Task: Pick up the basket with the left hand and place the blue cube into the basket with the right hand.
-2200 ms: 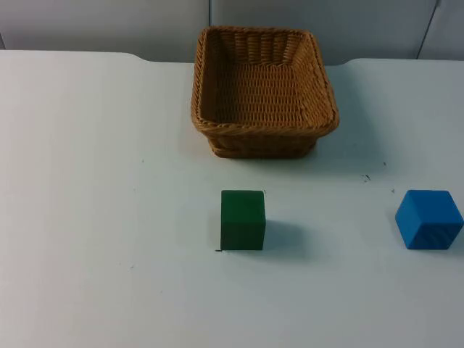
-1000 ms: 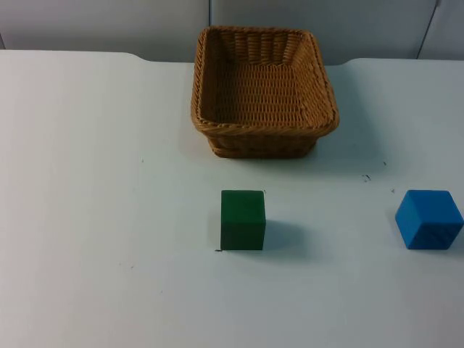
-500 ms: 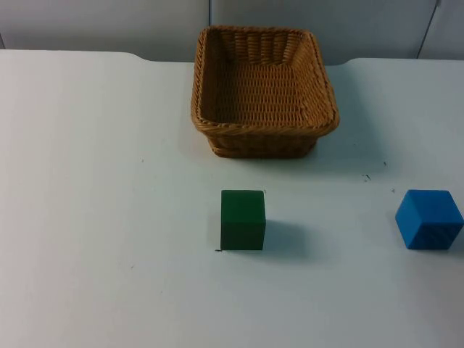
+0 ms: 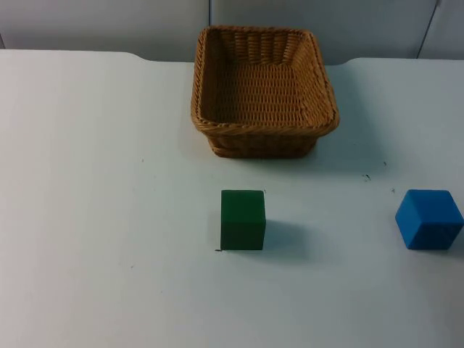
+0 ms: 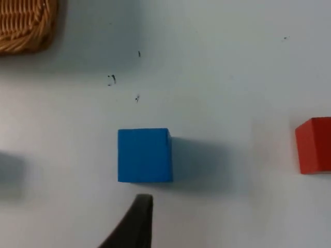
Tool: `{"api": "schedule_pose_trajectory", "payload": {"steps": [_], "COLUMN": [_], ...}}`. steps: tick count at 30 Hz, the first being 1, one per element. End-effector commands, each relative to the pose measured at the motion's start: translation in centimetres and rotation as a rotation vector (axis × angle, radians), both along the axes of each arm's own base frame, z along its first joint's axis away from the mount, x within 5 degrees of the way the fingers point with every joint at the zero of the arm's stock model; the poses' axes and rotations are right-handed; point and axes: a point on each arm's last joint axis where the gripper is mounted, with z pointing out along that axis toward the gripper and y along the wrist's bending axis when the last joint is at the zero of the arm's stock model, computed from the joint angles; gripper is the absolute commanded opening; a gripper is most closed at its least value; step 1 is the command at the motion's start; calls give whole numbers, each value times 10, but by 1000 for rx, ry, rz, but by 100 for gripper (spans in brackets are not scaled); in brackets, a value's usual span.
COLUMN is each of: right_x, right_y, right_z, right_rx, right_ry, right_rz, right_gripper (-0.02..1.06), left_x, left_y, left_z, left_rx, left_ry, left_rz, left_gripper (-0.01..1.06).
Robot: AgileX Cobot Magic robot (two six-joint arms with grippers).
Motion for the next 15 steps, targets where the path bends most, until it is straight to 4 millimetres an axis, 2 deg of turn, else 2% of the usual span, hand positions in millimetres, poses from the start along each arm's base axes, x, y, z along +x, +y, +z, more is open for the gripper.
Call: {"api": "schedule_pose_trajectory", "payload": {"steps": [1, 3, 4, 8, 9, 13, 14, 15], "right_x": [5, 8, 8, 12, 12, 13, 13, 13], "right_y": [2, 4, 4, 10, 10, 18, 18, 21], "right_z": [-2, -7, -7, -11, -11, -12, -12, -13], "right_rx": [8, 11, 11, 11, 11, 5, 5, 3], "right_ry": [0, 20, 20, 31, 31, 26, 26, 35], "right_rz": [19, 26, 26, 54, 54, 90, 90, 103], "right_gripper": [100, 100, 100, 98, 98, 98, 98, 98], "left_x": [16, 32, 32, 67, 67, 103, 103, 116], "left_y": [-3, -6, -6, -22, -22, -45, -45, -54], "left_z": [-4, -13, -13, -25, -25, -41, -41, -50], "left_rx": [-26, -37, -37, -32, -32, -25, -25, -27], "left_ry": [2, 24, 24, 46, 46, 66, 66, 78], "left_rz": [-11, -26, -26, -83, -83, -141, -141, -161], "left_gripper": [105, 105, 105, 105, 105, 105, 105, 105]}}
